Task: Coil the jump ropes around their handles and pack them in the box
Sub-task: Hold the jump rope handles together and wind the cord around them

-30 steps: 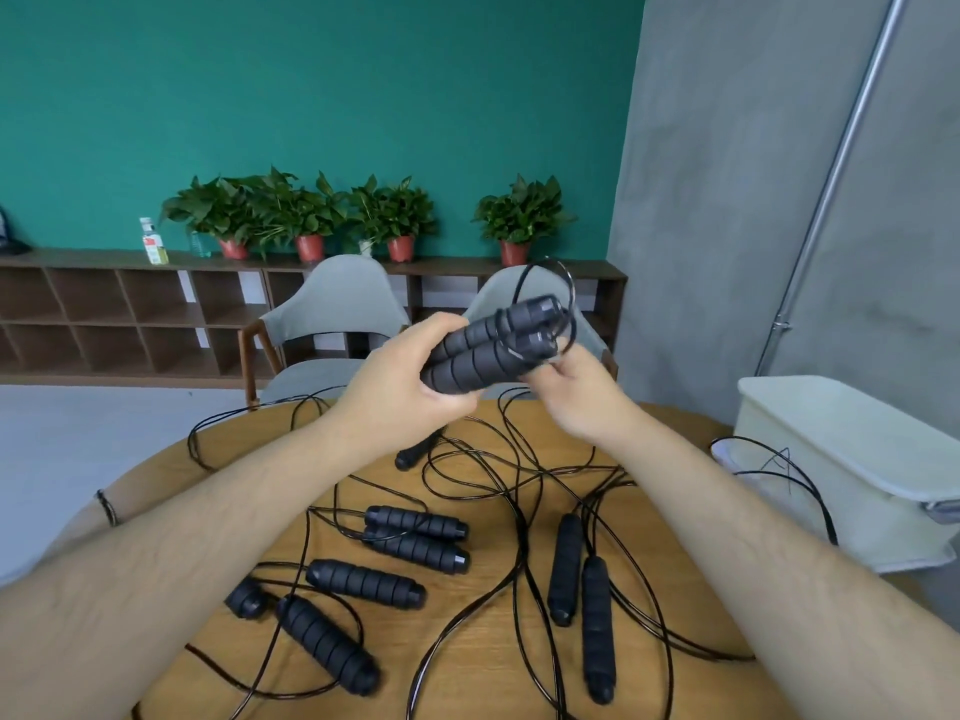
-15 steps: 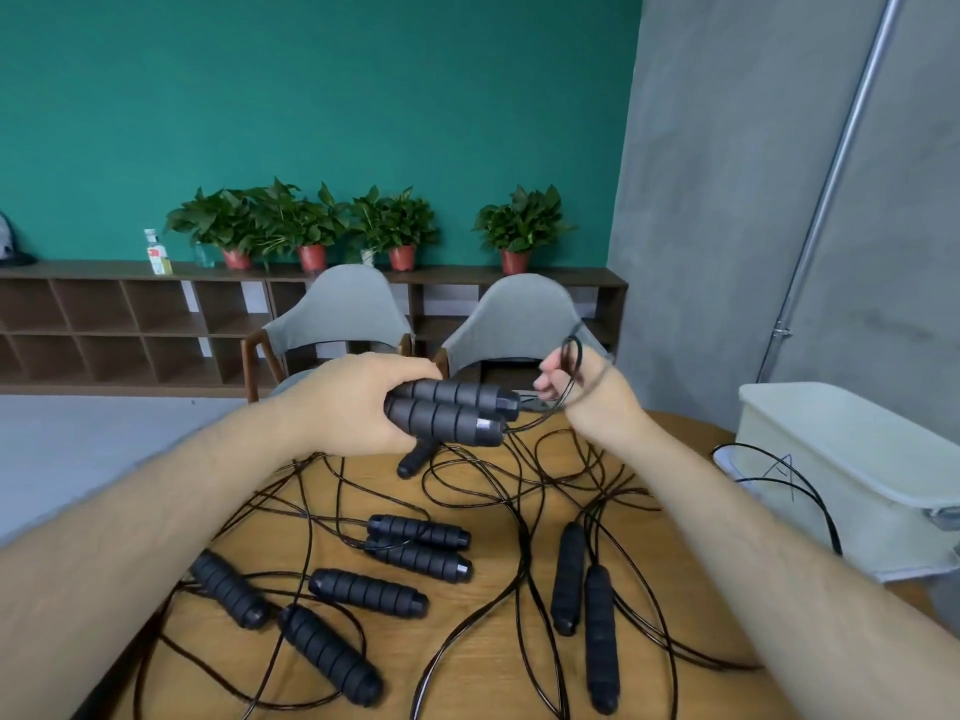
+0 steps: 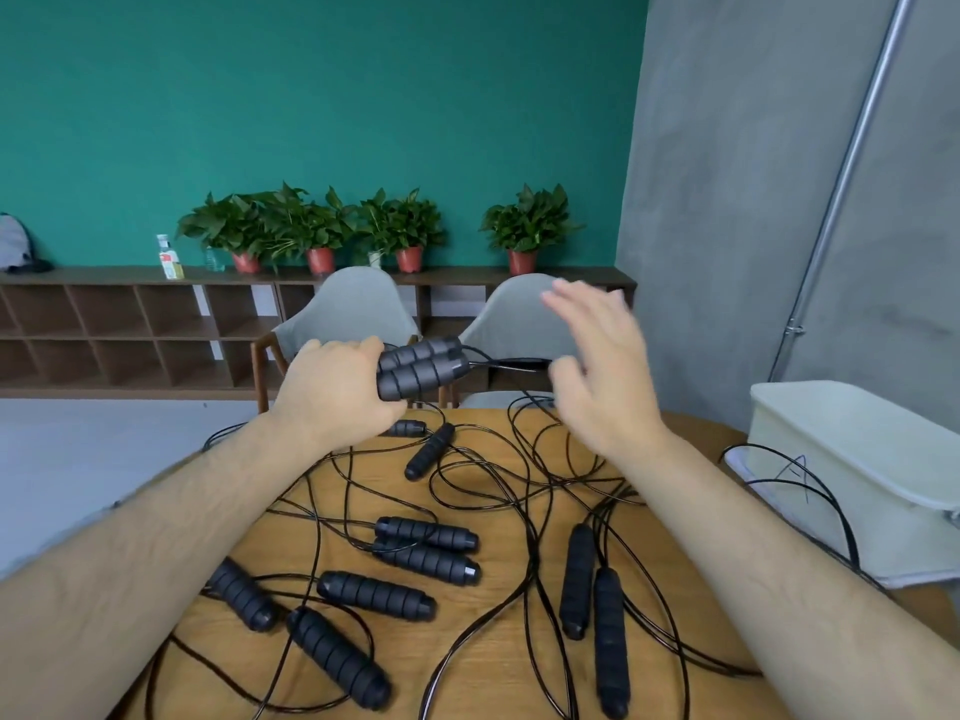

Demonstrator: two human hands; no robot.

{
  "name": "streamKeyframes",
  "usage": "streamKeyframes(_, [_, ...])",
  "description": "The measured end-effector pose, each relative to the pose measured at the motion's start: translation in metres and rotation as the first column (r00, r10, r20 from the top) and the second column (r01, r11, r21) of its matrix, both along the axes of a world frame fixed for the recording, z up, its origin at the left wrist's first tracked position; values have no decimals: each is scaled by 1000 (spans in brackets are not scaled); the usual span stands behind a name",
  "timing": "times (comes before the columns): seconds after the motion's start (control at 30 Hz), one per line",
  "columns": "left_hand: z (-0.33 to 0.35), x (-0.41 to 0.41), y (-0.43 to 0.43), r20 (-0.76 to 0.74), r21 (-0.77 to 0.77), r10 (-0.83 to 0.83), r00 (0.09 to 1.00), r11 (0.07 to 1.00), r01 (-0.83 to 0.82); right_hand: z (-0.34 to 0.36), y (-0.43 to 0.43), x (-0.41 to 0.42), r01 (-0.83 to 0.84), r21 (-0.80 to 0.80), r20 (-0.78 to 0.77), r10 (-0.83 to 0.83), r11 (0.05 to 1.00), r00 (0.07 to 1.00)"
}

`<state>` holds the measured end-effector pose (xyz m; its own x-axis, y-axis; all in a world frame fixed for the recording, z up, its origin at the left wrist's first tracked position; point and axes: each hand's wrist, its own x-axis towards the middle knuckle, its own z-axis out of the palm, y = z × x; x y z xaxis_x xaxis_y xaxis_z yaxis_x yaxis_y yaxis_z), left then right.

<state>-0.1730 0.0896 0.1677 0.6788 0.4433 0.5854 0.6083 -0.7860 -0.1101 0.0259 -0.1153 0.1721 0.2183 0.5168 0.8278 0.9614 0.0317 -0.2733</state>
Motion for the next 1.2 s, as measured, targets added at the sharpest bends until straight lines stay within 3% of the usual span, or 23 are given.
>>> streamKeyframes(0.07, [1, 2, -6, 27, -24, -77, 997, 997, 77, -4, 9, -9, -2, -322, -5, 0, 947, 1000])
streamKeyframes(0.13, [3, 5, -15, 30, -4, -127, 991, 992, 128, -10, 15, -13, -92, -464, -157, 21, 881, 987])
streamKeyframes(0.23, [3, 6, -30, 26, 57, -154, 988, 987, 153, -10, 23, -11, -278, -366, -448, 94, 888, 889])
streamKeyframes(0.3, [2, 5, -36, 32, 53, -158, 987, 986, 157, -6, 25, -13, -375, -307, -551, 158, 875, 819])
streamKeyframes(0.5, [-1, 7, -45, 7, 36, -216, 976, 976, 215, -4, 24, -13, -425, -298, -461, 261, 854, 848])
streamKeyframes(0.63, [-1, 7, -53, 39, -167, -337, 941, 926, 338, -4, 24, -11, -443, -203, -504, 295, 873, 812])
streamKeyframes(0.77, [1, 7, -52, 27, -147, -416, 909, 898, 415, -3, 23, -8, -492, -171, -555, 329, 853, 764])
streamKeyframes(1.03, [16, 0, -50, -39, -330, -364, 931, 884, 332, 2, 12, -5, -521, -141, -598, 347, 842, 722])
streamKeyframes(1.2, [18, -12, -37, 81, -400, -346, 935, 848, 349, 5, 0, 4, -503, -122, -661, 308, 856, 685])
